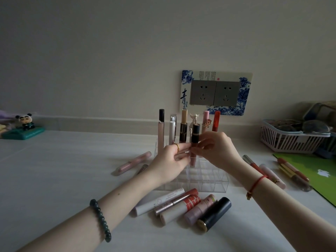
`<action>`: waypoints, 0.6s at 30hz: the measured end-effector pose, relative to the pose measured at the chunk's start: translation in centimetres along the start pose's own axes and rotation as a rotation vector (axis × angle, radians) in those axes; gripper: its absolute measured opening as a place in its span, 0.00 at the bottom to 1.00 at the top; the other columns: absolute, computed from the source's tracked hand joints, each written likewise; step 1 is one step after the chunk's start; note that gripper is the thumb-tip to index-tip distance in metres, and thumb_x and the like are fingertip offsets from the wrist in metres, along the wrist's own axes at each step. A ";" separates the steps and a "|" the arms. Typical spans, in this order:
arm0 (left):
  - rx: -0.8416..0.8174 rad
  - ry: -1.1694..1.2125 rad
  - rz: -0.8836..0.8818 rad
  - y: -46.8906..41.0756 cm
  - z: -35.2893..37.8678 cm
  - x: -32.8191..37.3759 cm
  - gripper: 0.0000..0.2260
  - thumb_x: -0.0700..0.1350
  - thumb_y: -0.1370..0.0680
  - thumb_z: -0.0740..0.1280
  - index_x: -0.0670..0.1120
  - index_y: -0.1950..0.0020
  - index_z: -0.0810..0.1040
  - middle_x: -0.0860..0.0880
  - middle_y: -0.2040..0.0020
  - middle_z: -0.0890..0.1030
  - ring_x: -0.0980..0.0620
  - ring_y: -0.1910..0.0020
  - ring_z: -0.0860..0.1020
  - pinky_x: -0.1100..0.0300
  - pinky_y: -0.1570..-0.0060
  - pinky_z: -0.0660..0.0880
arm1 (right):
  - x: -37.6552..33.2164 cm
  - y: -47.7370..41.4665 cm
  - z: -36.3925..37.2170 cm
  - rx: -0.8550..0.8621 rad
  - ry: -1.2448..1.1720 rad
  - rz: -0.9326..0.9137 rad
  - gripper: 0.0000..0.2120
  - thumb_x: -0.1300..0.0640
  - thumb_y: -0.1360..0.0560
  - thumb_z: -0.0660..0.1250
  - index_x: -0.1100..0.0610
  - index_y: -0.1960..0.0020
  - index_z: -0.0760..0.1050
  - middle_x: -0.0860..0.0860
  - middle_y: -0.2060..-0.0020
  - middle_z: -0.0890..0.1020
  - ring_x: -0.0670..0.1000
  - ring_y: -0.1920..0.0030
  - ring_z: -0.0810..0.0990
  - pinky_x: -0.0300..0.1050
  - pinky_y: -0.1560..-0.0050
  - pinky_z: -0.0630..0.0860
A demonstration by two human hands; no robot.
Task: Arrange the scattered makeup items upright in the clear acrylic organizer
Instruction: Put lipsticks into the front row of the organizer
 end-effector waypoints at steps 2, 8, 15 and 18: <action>0.012 -0.011 0.010 0.1 -0.2 0.2 0.19 0.35 0.24 0.61 0.62 0.55 0.70 0.67 0.55 0.74 0.70 0.53 0.73 0.71 0.44 0.69 | -0.1 0.0 -0.1 -0.016 0.014 0.000 0.12 0.59 0.35 0.73 0.56 0.52 0.78 0.50 0.60 0.82 0.45 0.61 0.81 0.40 0.54 0.79; 0.100 -0.040 0.095 0.6 -1.9 2.7 0.17 0.38 0.24 0.62 0.45 0.36 0.71 0.53 0.39 0.77 0.61 0.42 0.75 0.70 0.39 0.69 | -0.9 -0.6 -3.1 -0.004 0.025 0.024 0.14 0.57 0.35 0.72 0.57 0.51 0.77 0.47 0.63 0.81 0.45 0.63 0.81 0.36 0.60 0.79; 0.227 0.022 0.228 1.9 -8.5 5.9 0.11 0.35 0.24 0.60 0.48 0.49 0.78 0.54 0.54 0.83 0.60 0.53 0.81 0.69 0.48 0.75 | -6.5 0.3 -6.4 0.102 -0.043 -0.189 0.08 0.56 0.34 0.70 0.53 0.56 0.77 0.44 0.65 0.81 0.41 0.66 0.80 0.26 0.64 0.76; 0.276 -0.011 0.172 2.7 -11.5 3.6 0.11 0.35 0.24 0.61 0.49 0.53 0.78 0.59 0.64 0.84 0.63 0.59 0.81 0.71 0.53 0.75 | -9.3 1.7 -4.3 -0.013 -0.031 -0.293 0.07 0.57 0.33 0.69 0.50 0.56 0.76 0.42 0.65 0.79 0.37 0.62 0.80 0.24 0.62 0.74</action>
Point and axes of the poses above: each hand's wrist, its own y-axis away from the middle knuckle, its own z-axis out of the palm, x = y × z, the point moved 7 cm from there along -y, towards the middle knuckle
